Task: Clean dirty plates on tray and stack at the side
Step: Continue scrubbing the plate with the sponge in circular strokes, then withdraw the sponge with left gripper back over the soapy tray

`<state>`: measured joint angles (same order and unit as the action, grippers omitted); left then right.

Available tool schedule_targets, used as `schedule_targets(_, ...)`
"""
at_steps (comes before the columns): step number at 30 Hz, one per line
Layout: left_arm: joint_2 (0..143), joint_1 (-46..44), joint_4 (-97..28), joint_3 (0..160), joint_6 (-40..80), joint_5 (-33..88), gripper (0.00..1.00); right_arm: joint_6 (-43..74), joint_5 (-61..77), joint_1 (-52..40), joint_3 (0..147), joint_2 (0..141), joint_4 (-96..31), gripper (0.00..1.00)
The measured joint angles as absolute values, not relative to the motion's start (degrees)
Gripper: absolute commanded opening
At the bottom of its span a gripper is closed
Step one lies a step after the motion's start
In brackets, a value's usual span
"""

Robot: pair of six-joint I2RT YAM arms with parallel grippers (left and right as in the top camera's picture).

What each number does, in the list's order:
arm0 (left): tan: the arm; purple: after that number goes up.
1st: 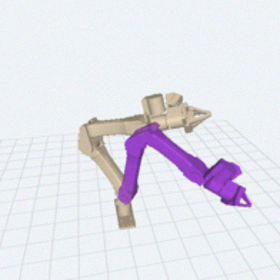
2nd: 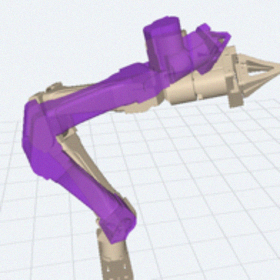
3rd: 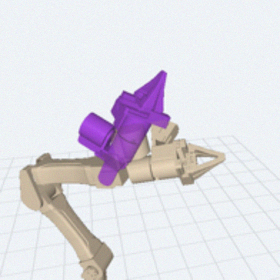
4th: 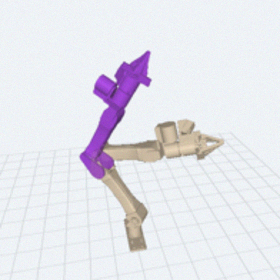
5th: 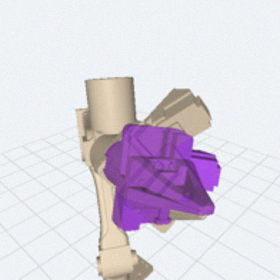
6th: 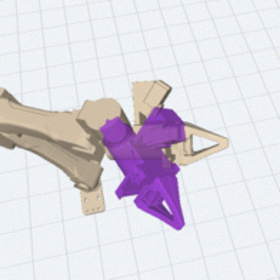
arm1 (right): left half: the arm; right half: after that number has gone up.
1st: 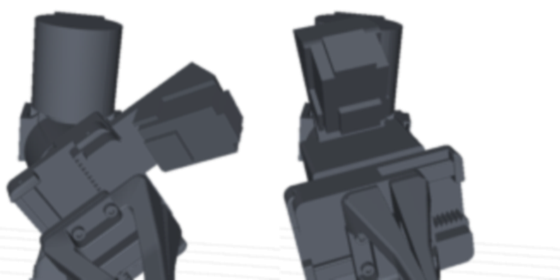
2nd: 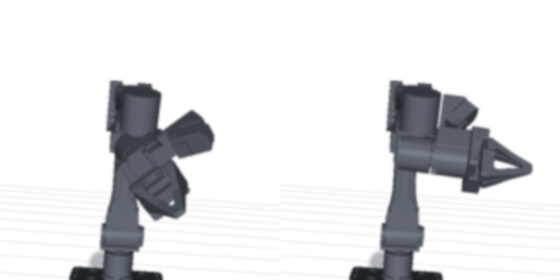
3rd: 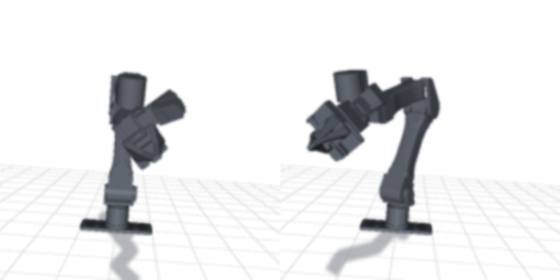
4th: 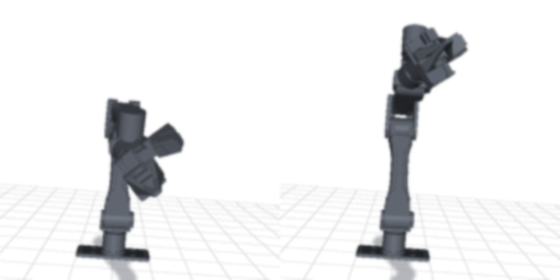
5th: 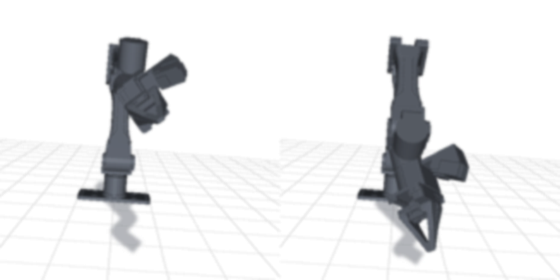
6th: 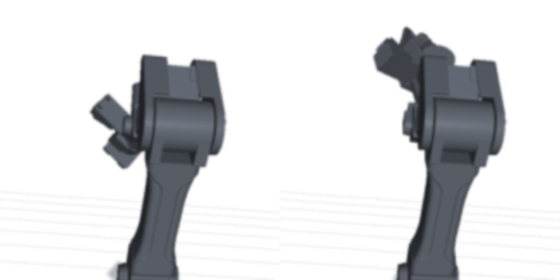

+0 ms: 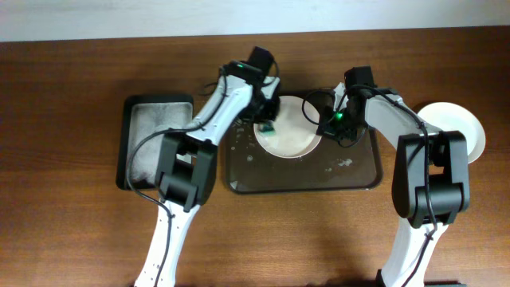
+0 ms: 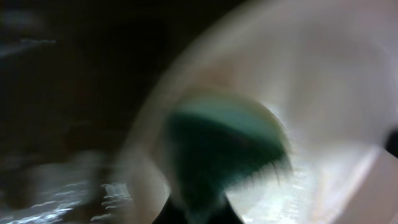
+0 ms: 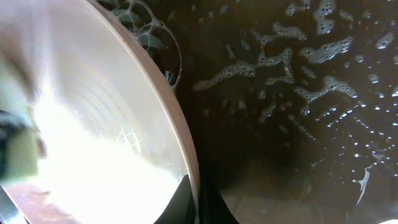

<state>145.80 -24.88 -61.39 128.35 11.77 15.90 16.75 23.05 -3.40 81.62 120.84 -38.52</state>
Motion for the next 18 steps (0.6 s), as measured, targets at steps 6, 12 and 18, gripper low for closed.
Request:
schedule_targets(6,145.8,-23.7,-65.8,128.4,14.4,16.6,0.01,16.7,23.3,-3.4,81.6,120.8,-38.5,0.04)
schedule_targets(12,146.1,-23.6,-70.8,128.3,11.5,24.8,0.01,16.6,23.3,-3.4,81.6,120.8,-38.5,0.04)
schedule_targets(18,147.2,-23.6,-70.0,127.7,5.6,36.4,0.01,16.7,23.3,-3.4,81.6,120.8,-38.5,0.04)
